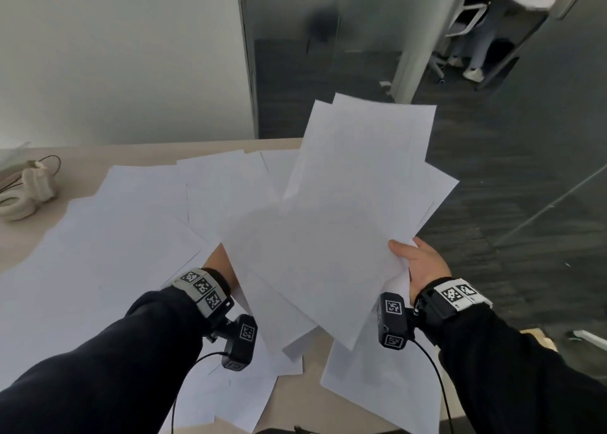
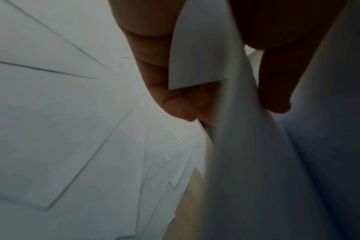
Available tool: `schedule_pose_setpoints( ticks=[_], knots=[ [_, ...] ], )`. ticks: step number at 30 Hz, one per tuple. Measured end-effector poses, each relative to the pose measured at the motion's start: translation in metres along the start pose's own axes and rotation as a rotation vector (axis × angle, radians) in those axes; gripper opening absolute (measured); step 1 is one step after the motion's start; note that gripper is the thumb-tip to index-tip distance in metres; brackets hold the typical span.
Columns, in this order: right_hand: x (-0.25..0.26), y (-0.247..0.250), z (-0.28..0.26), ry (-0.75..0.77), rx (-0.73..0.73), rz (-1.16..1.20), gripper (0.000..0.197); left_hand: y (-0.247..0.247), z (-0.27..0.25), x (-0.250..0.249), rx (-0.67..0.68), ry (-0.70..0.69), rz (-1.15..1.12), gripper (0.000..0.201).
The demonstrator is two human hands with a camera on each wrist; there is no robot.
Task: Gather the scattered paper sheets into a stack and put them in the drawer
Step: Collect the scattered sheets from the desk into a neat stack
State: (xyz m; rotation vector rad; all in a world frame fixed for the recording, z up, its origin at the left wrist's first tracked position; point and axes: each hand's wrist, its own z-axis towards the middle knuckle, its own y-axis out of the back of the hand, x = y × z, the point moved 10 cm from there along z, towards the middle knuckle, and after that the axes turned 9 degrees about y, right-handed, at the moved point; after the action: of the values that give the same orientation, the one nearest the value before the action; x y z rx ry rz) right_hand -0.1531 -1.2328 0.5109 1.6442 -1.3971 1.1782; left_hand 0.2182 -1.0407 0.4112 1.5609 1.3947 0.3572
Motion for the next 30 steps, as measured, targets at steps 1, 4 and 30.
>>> schedule_pose_setpoints(
  ticks=[1,4,30],
  knots=[
    [-0.009,0.0,0.0,-0.014,0.006,-0.05,0.021,0.011,-0.039,-0.017,0.087,0.013,-0.017,0.046],
    [-0.046,0.003,0.002,-0.055,0.032,-0.175,0.019,-0.004,-0.065,-0.007,0.255,0.039,-0.241,0.027],
    [-0.139,0.038,0.0,-0.318,-0.011,-0.28,0.025,-0.072,-0.082,0.002,0.441,-0.046,0.343,0.033]
  ],
)
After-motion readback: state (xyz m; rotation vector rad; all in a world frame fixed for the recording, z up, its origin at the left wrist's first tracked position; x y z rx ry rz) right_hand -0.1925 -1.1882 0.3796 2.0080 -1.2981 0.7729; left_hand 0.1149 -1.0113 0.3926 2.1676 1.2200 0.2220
